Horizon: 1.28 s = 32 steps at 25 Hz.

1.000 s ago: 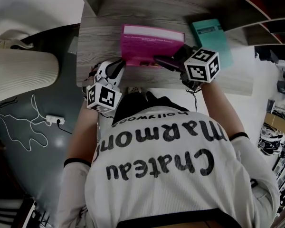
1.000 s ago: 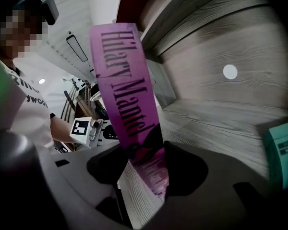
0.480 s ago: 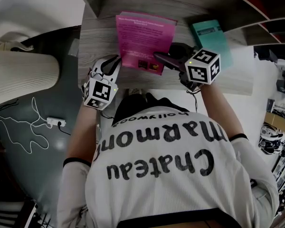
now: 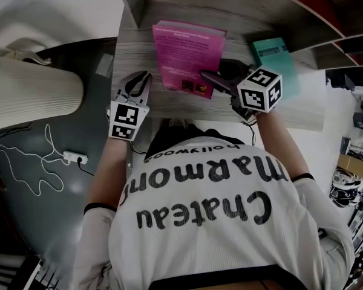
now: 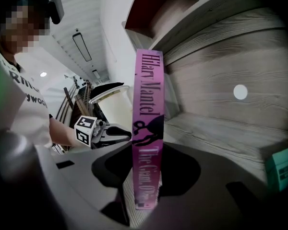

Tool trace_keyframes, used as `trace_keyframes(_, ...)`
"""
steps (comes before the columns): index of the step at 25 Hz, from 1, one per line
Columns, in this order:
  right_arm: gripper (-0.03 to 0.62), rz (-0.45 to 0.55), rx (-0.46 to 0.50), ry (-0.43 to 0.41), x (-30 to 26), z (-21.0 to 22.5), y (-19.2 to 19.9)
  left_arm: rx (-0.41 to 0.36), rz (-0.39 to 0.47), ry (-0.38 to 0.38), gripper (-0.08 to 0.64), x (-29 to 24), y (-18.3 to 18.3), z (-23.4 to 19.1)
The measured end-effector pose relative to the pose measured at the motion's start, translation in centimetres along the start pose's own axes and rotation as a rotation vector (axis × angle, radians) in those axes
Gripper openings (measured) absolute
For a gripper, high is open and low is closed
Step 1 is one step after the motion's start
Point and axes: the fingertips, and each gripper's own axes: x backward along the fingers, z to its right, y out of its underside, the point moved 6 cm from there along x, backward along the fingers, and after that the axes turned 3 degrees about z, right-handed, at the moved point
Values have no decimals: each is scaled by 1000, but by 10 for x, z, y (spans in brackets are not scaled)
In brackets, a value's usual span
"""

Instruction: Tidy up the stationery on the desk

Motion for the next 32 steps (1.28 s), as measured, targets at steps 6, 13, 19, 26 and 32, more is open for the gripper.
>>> trace_keyframes(6, 149, 15, 10, 37, -13, 3, -12, 166, 27, -112, 41, 13, -3, -20)
trace_keyframes(13, 147, 46, 37, 62, -17, -1, -21, 277, 33, -216, 35, 29, -14, -13)
trace_keyframes(19, 146, 85, 35, 71, -18, 6, -34, 339, 67, -281, 34, 38, -35, -7)
trace_keyframes(26, 145, 128, 18, 72, -13, 17, -42, 477, 75, -402, 34, 57, -38, -1)
trace_keyframes(32, 144, 199, -23, 95, -10, 39, -44, 608, 69, -501, 21, 69, -34, -2)
